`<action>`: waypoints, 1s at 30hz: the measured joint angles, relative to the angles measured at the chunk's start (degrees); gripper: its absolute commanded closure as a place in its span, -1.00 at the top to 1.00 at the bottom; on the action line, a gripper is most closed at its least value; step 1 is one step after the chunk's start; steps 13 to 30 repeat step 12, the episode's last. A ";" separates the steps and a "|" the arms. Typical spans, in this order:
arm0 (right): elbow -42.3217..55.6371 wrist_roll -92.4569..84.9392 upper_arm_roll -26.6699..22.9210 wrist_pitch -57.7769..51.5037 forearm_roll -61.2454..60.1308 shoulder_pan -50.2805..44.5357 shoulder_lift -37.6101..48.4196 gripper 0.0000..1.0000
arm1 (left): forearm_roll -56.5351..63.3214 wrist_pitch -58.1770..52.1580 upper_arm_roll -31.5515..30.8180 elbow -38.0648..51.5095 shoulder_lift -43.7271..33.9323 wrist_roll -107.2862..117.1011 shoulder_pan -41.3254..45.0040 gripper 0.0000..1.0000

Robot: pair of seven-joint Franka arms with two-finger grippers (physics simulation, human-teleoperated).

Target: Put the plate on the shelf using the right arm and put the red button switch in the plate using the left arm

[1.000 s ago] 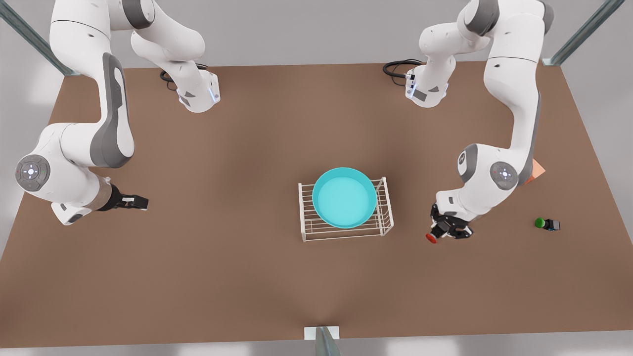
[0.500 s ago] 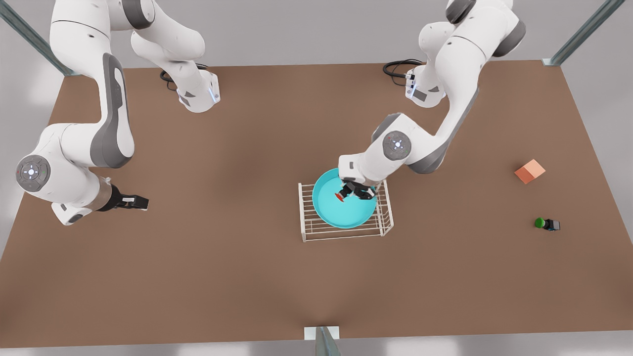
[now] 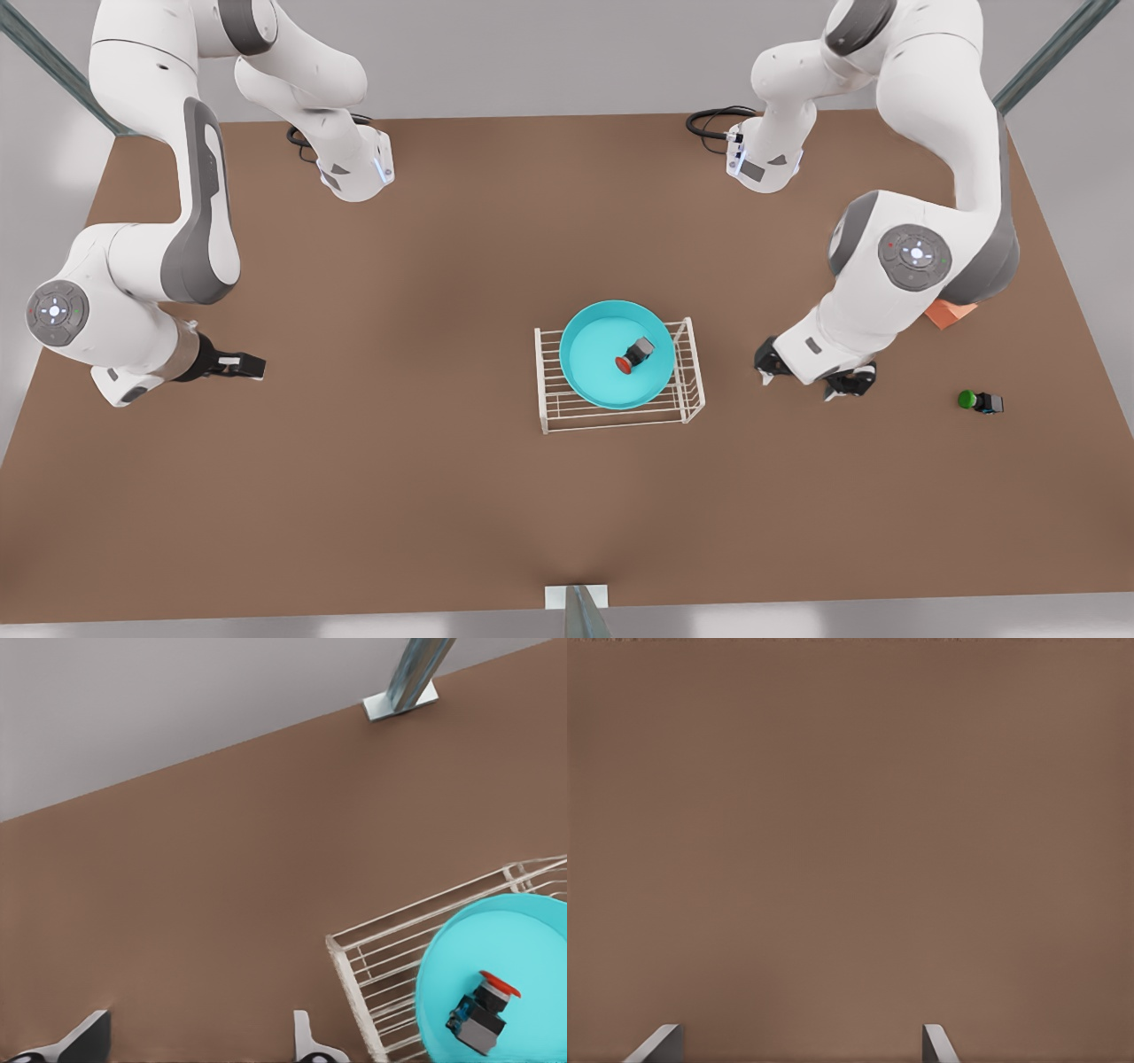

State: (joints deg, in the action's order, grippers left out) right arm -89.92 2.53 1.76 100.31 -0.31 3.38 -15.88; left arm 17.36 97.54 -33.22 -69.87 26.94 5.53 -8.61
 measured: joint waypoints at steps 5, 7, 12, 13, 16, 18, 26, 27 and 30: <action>0.34 0.01 0.00 0.00 0.00 -0.01 -0.24 1.00 | -17.21 0.24 31.69 -27.84 -20.23 -2.23 9.66 1.00; 0.40 0.02 0.00 -0.01 0.00 0.00 -0.28 1.00 | -20.59 2.22 32.64 -27.88 -20.77 -3.20 9.93 1.00; 0.42 0.01 0.00 -0.01 0.00 0.04 -0.33 1.00 | -24.08 5.06 32.83 -27.64 -20.65 -5.12 12.18 1.00; 0.42 0.01 0.00 -0.01 0.00 0.04 -0.33 1.00 | -24.08 5.06 32.83 -27.64 -20.65 -5.12 12.18 1.00; 0.42 0.01 0.00 -0.01 0.00 0.04 -0.33 1.00 | -24.08 5.06 32.83 -27.64 -20.65 -5.12 12.18 1.00; 0.42 0.01 0.00 -0.01 0.00 0.04 -0.33 1.00 | -24.08 5.06 32.83 -27.64 -20.65 -5.12 12.18 1.00; 0.42 0.01 0.00 -0.01 0.00 0.04 -0.33 1.00 | -24.08 5.06 32.83 -27.64 -20.65 -5.12 12.18 1.00; 0.42 0.01 0.00 -0.01 0.00 0.04 -0.33 1.00 | -24.08 5.06 32.83 -27.64 -20.65 -5.12 12.18 1.00; 0.42 0.01 0.00 -0.01 0.00 0.04 -0.33 1.00 | -24.08 5.06 32.83 -27.64 -20.65 -5.12 12.18 1.00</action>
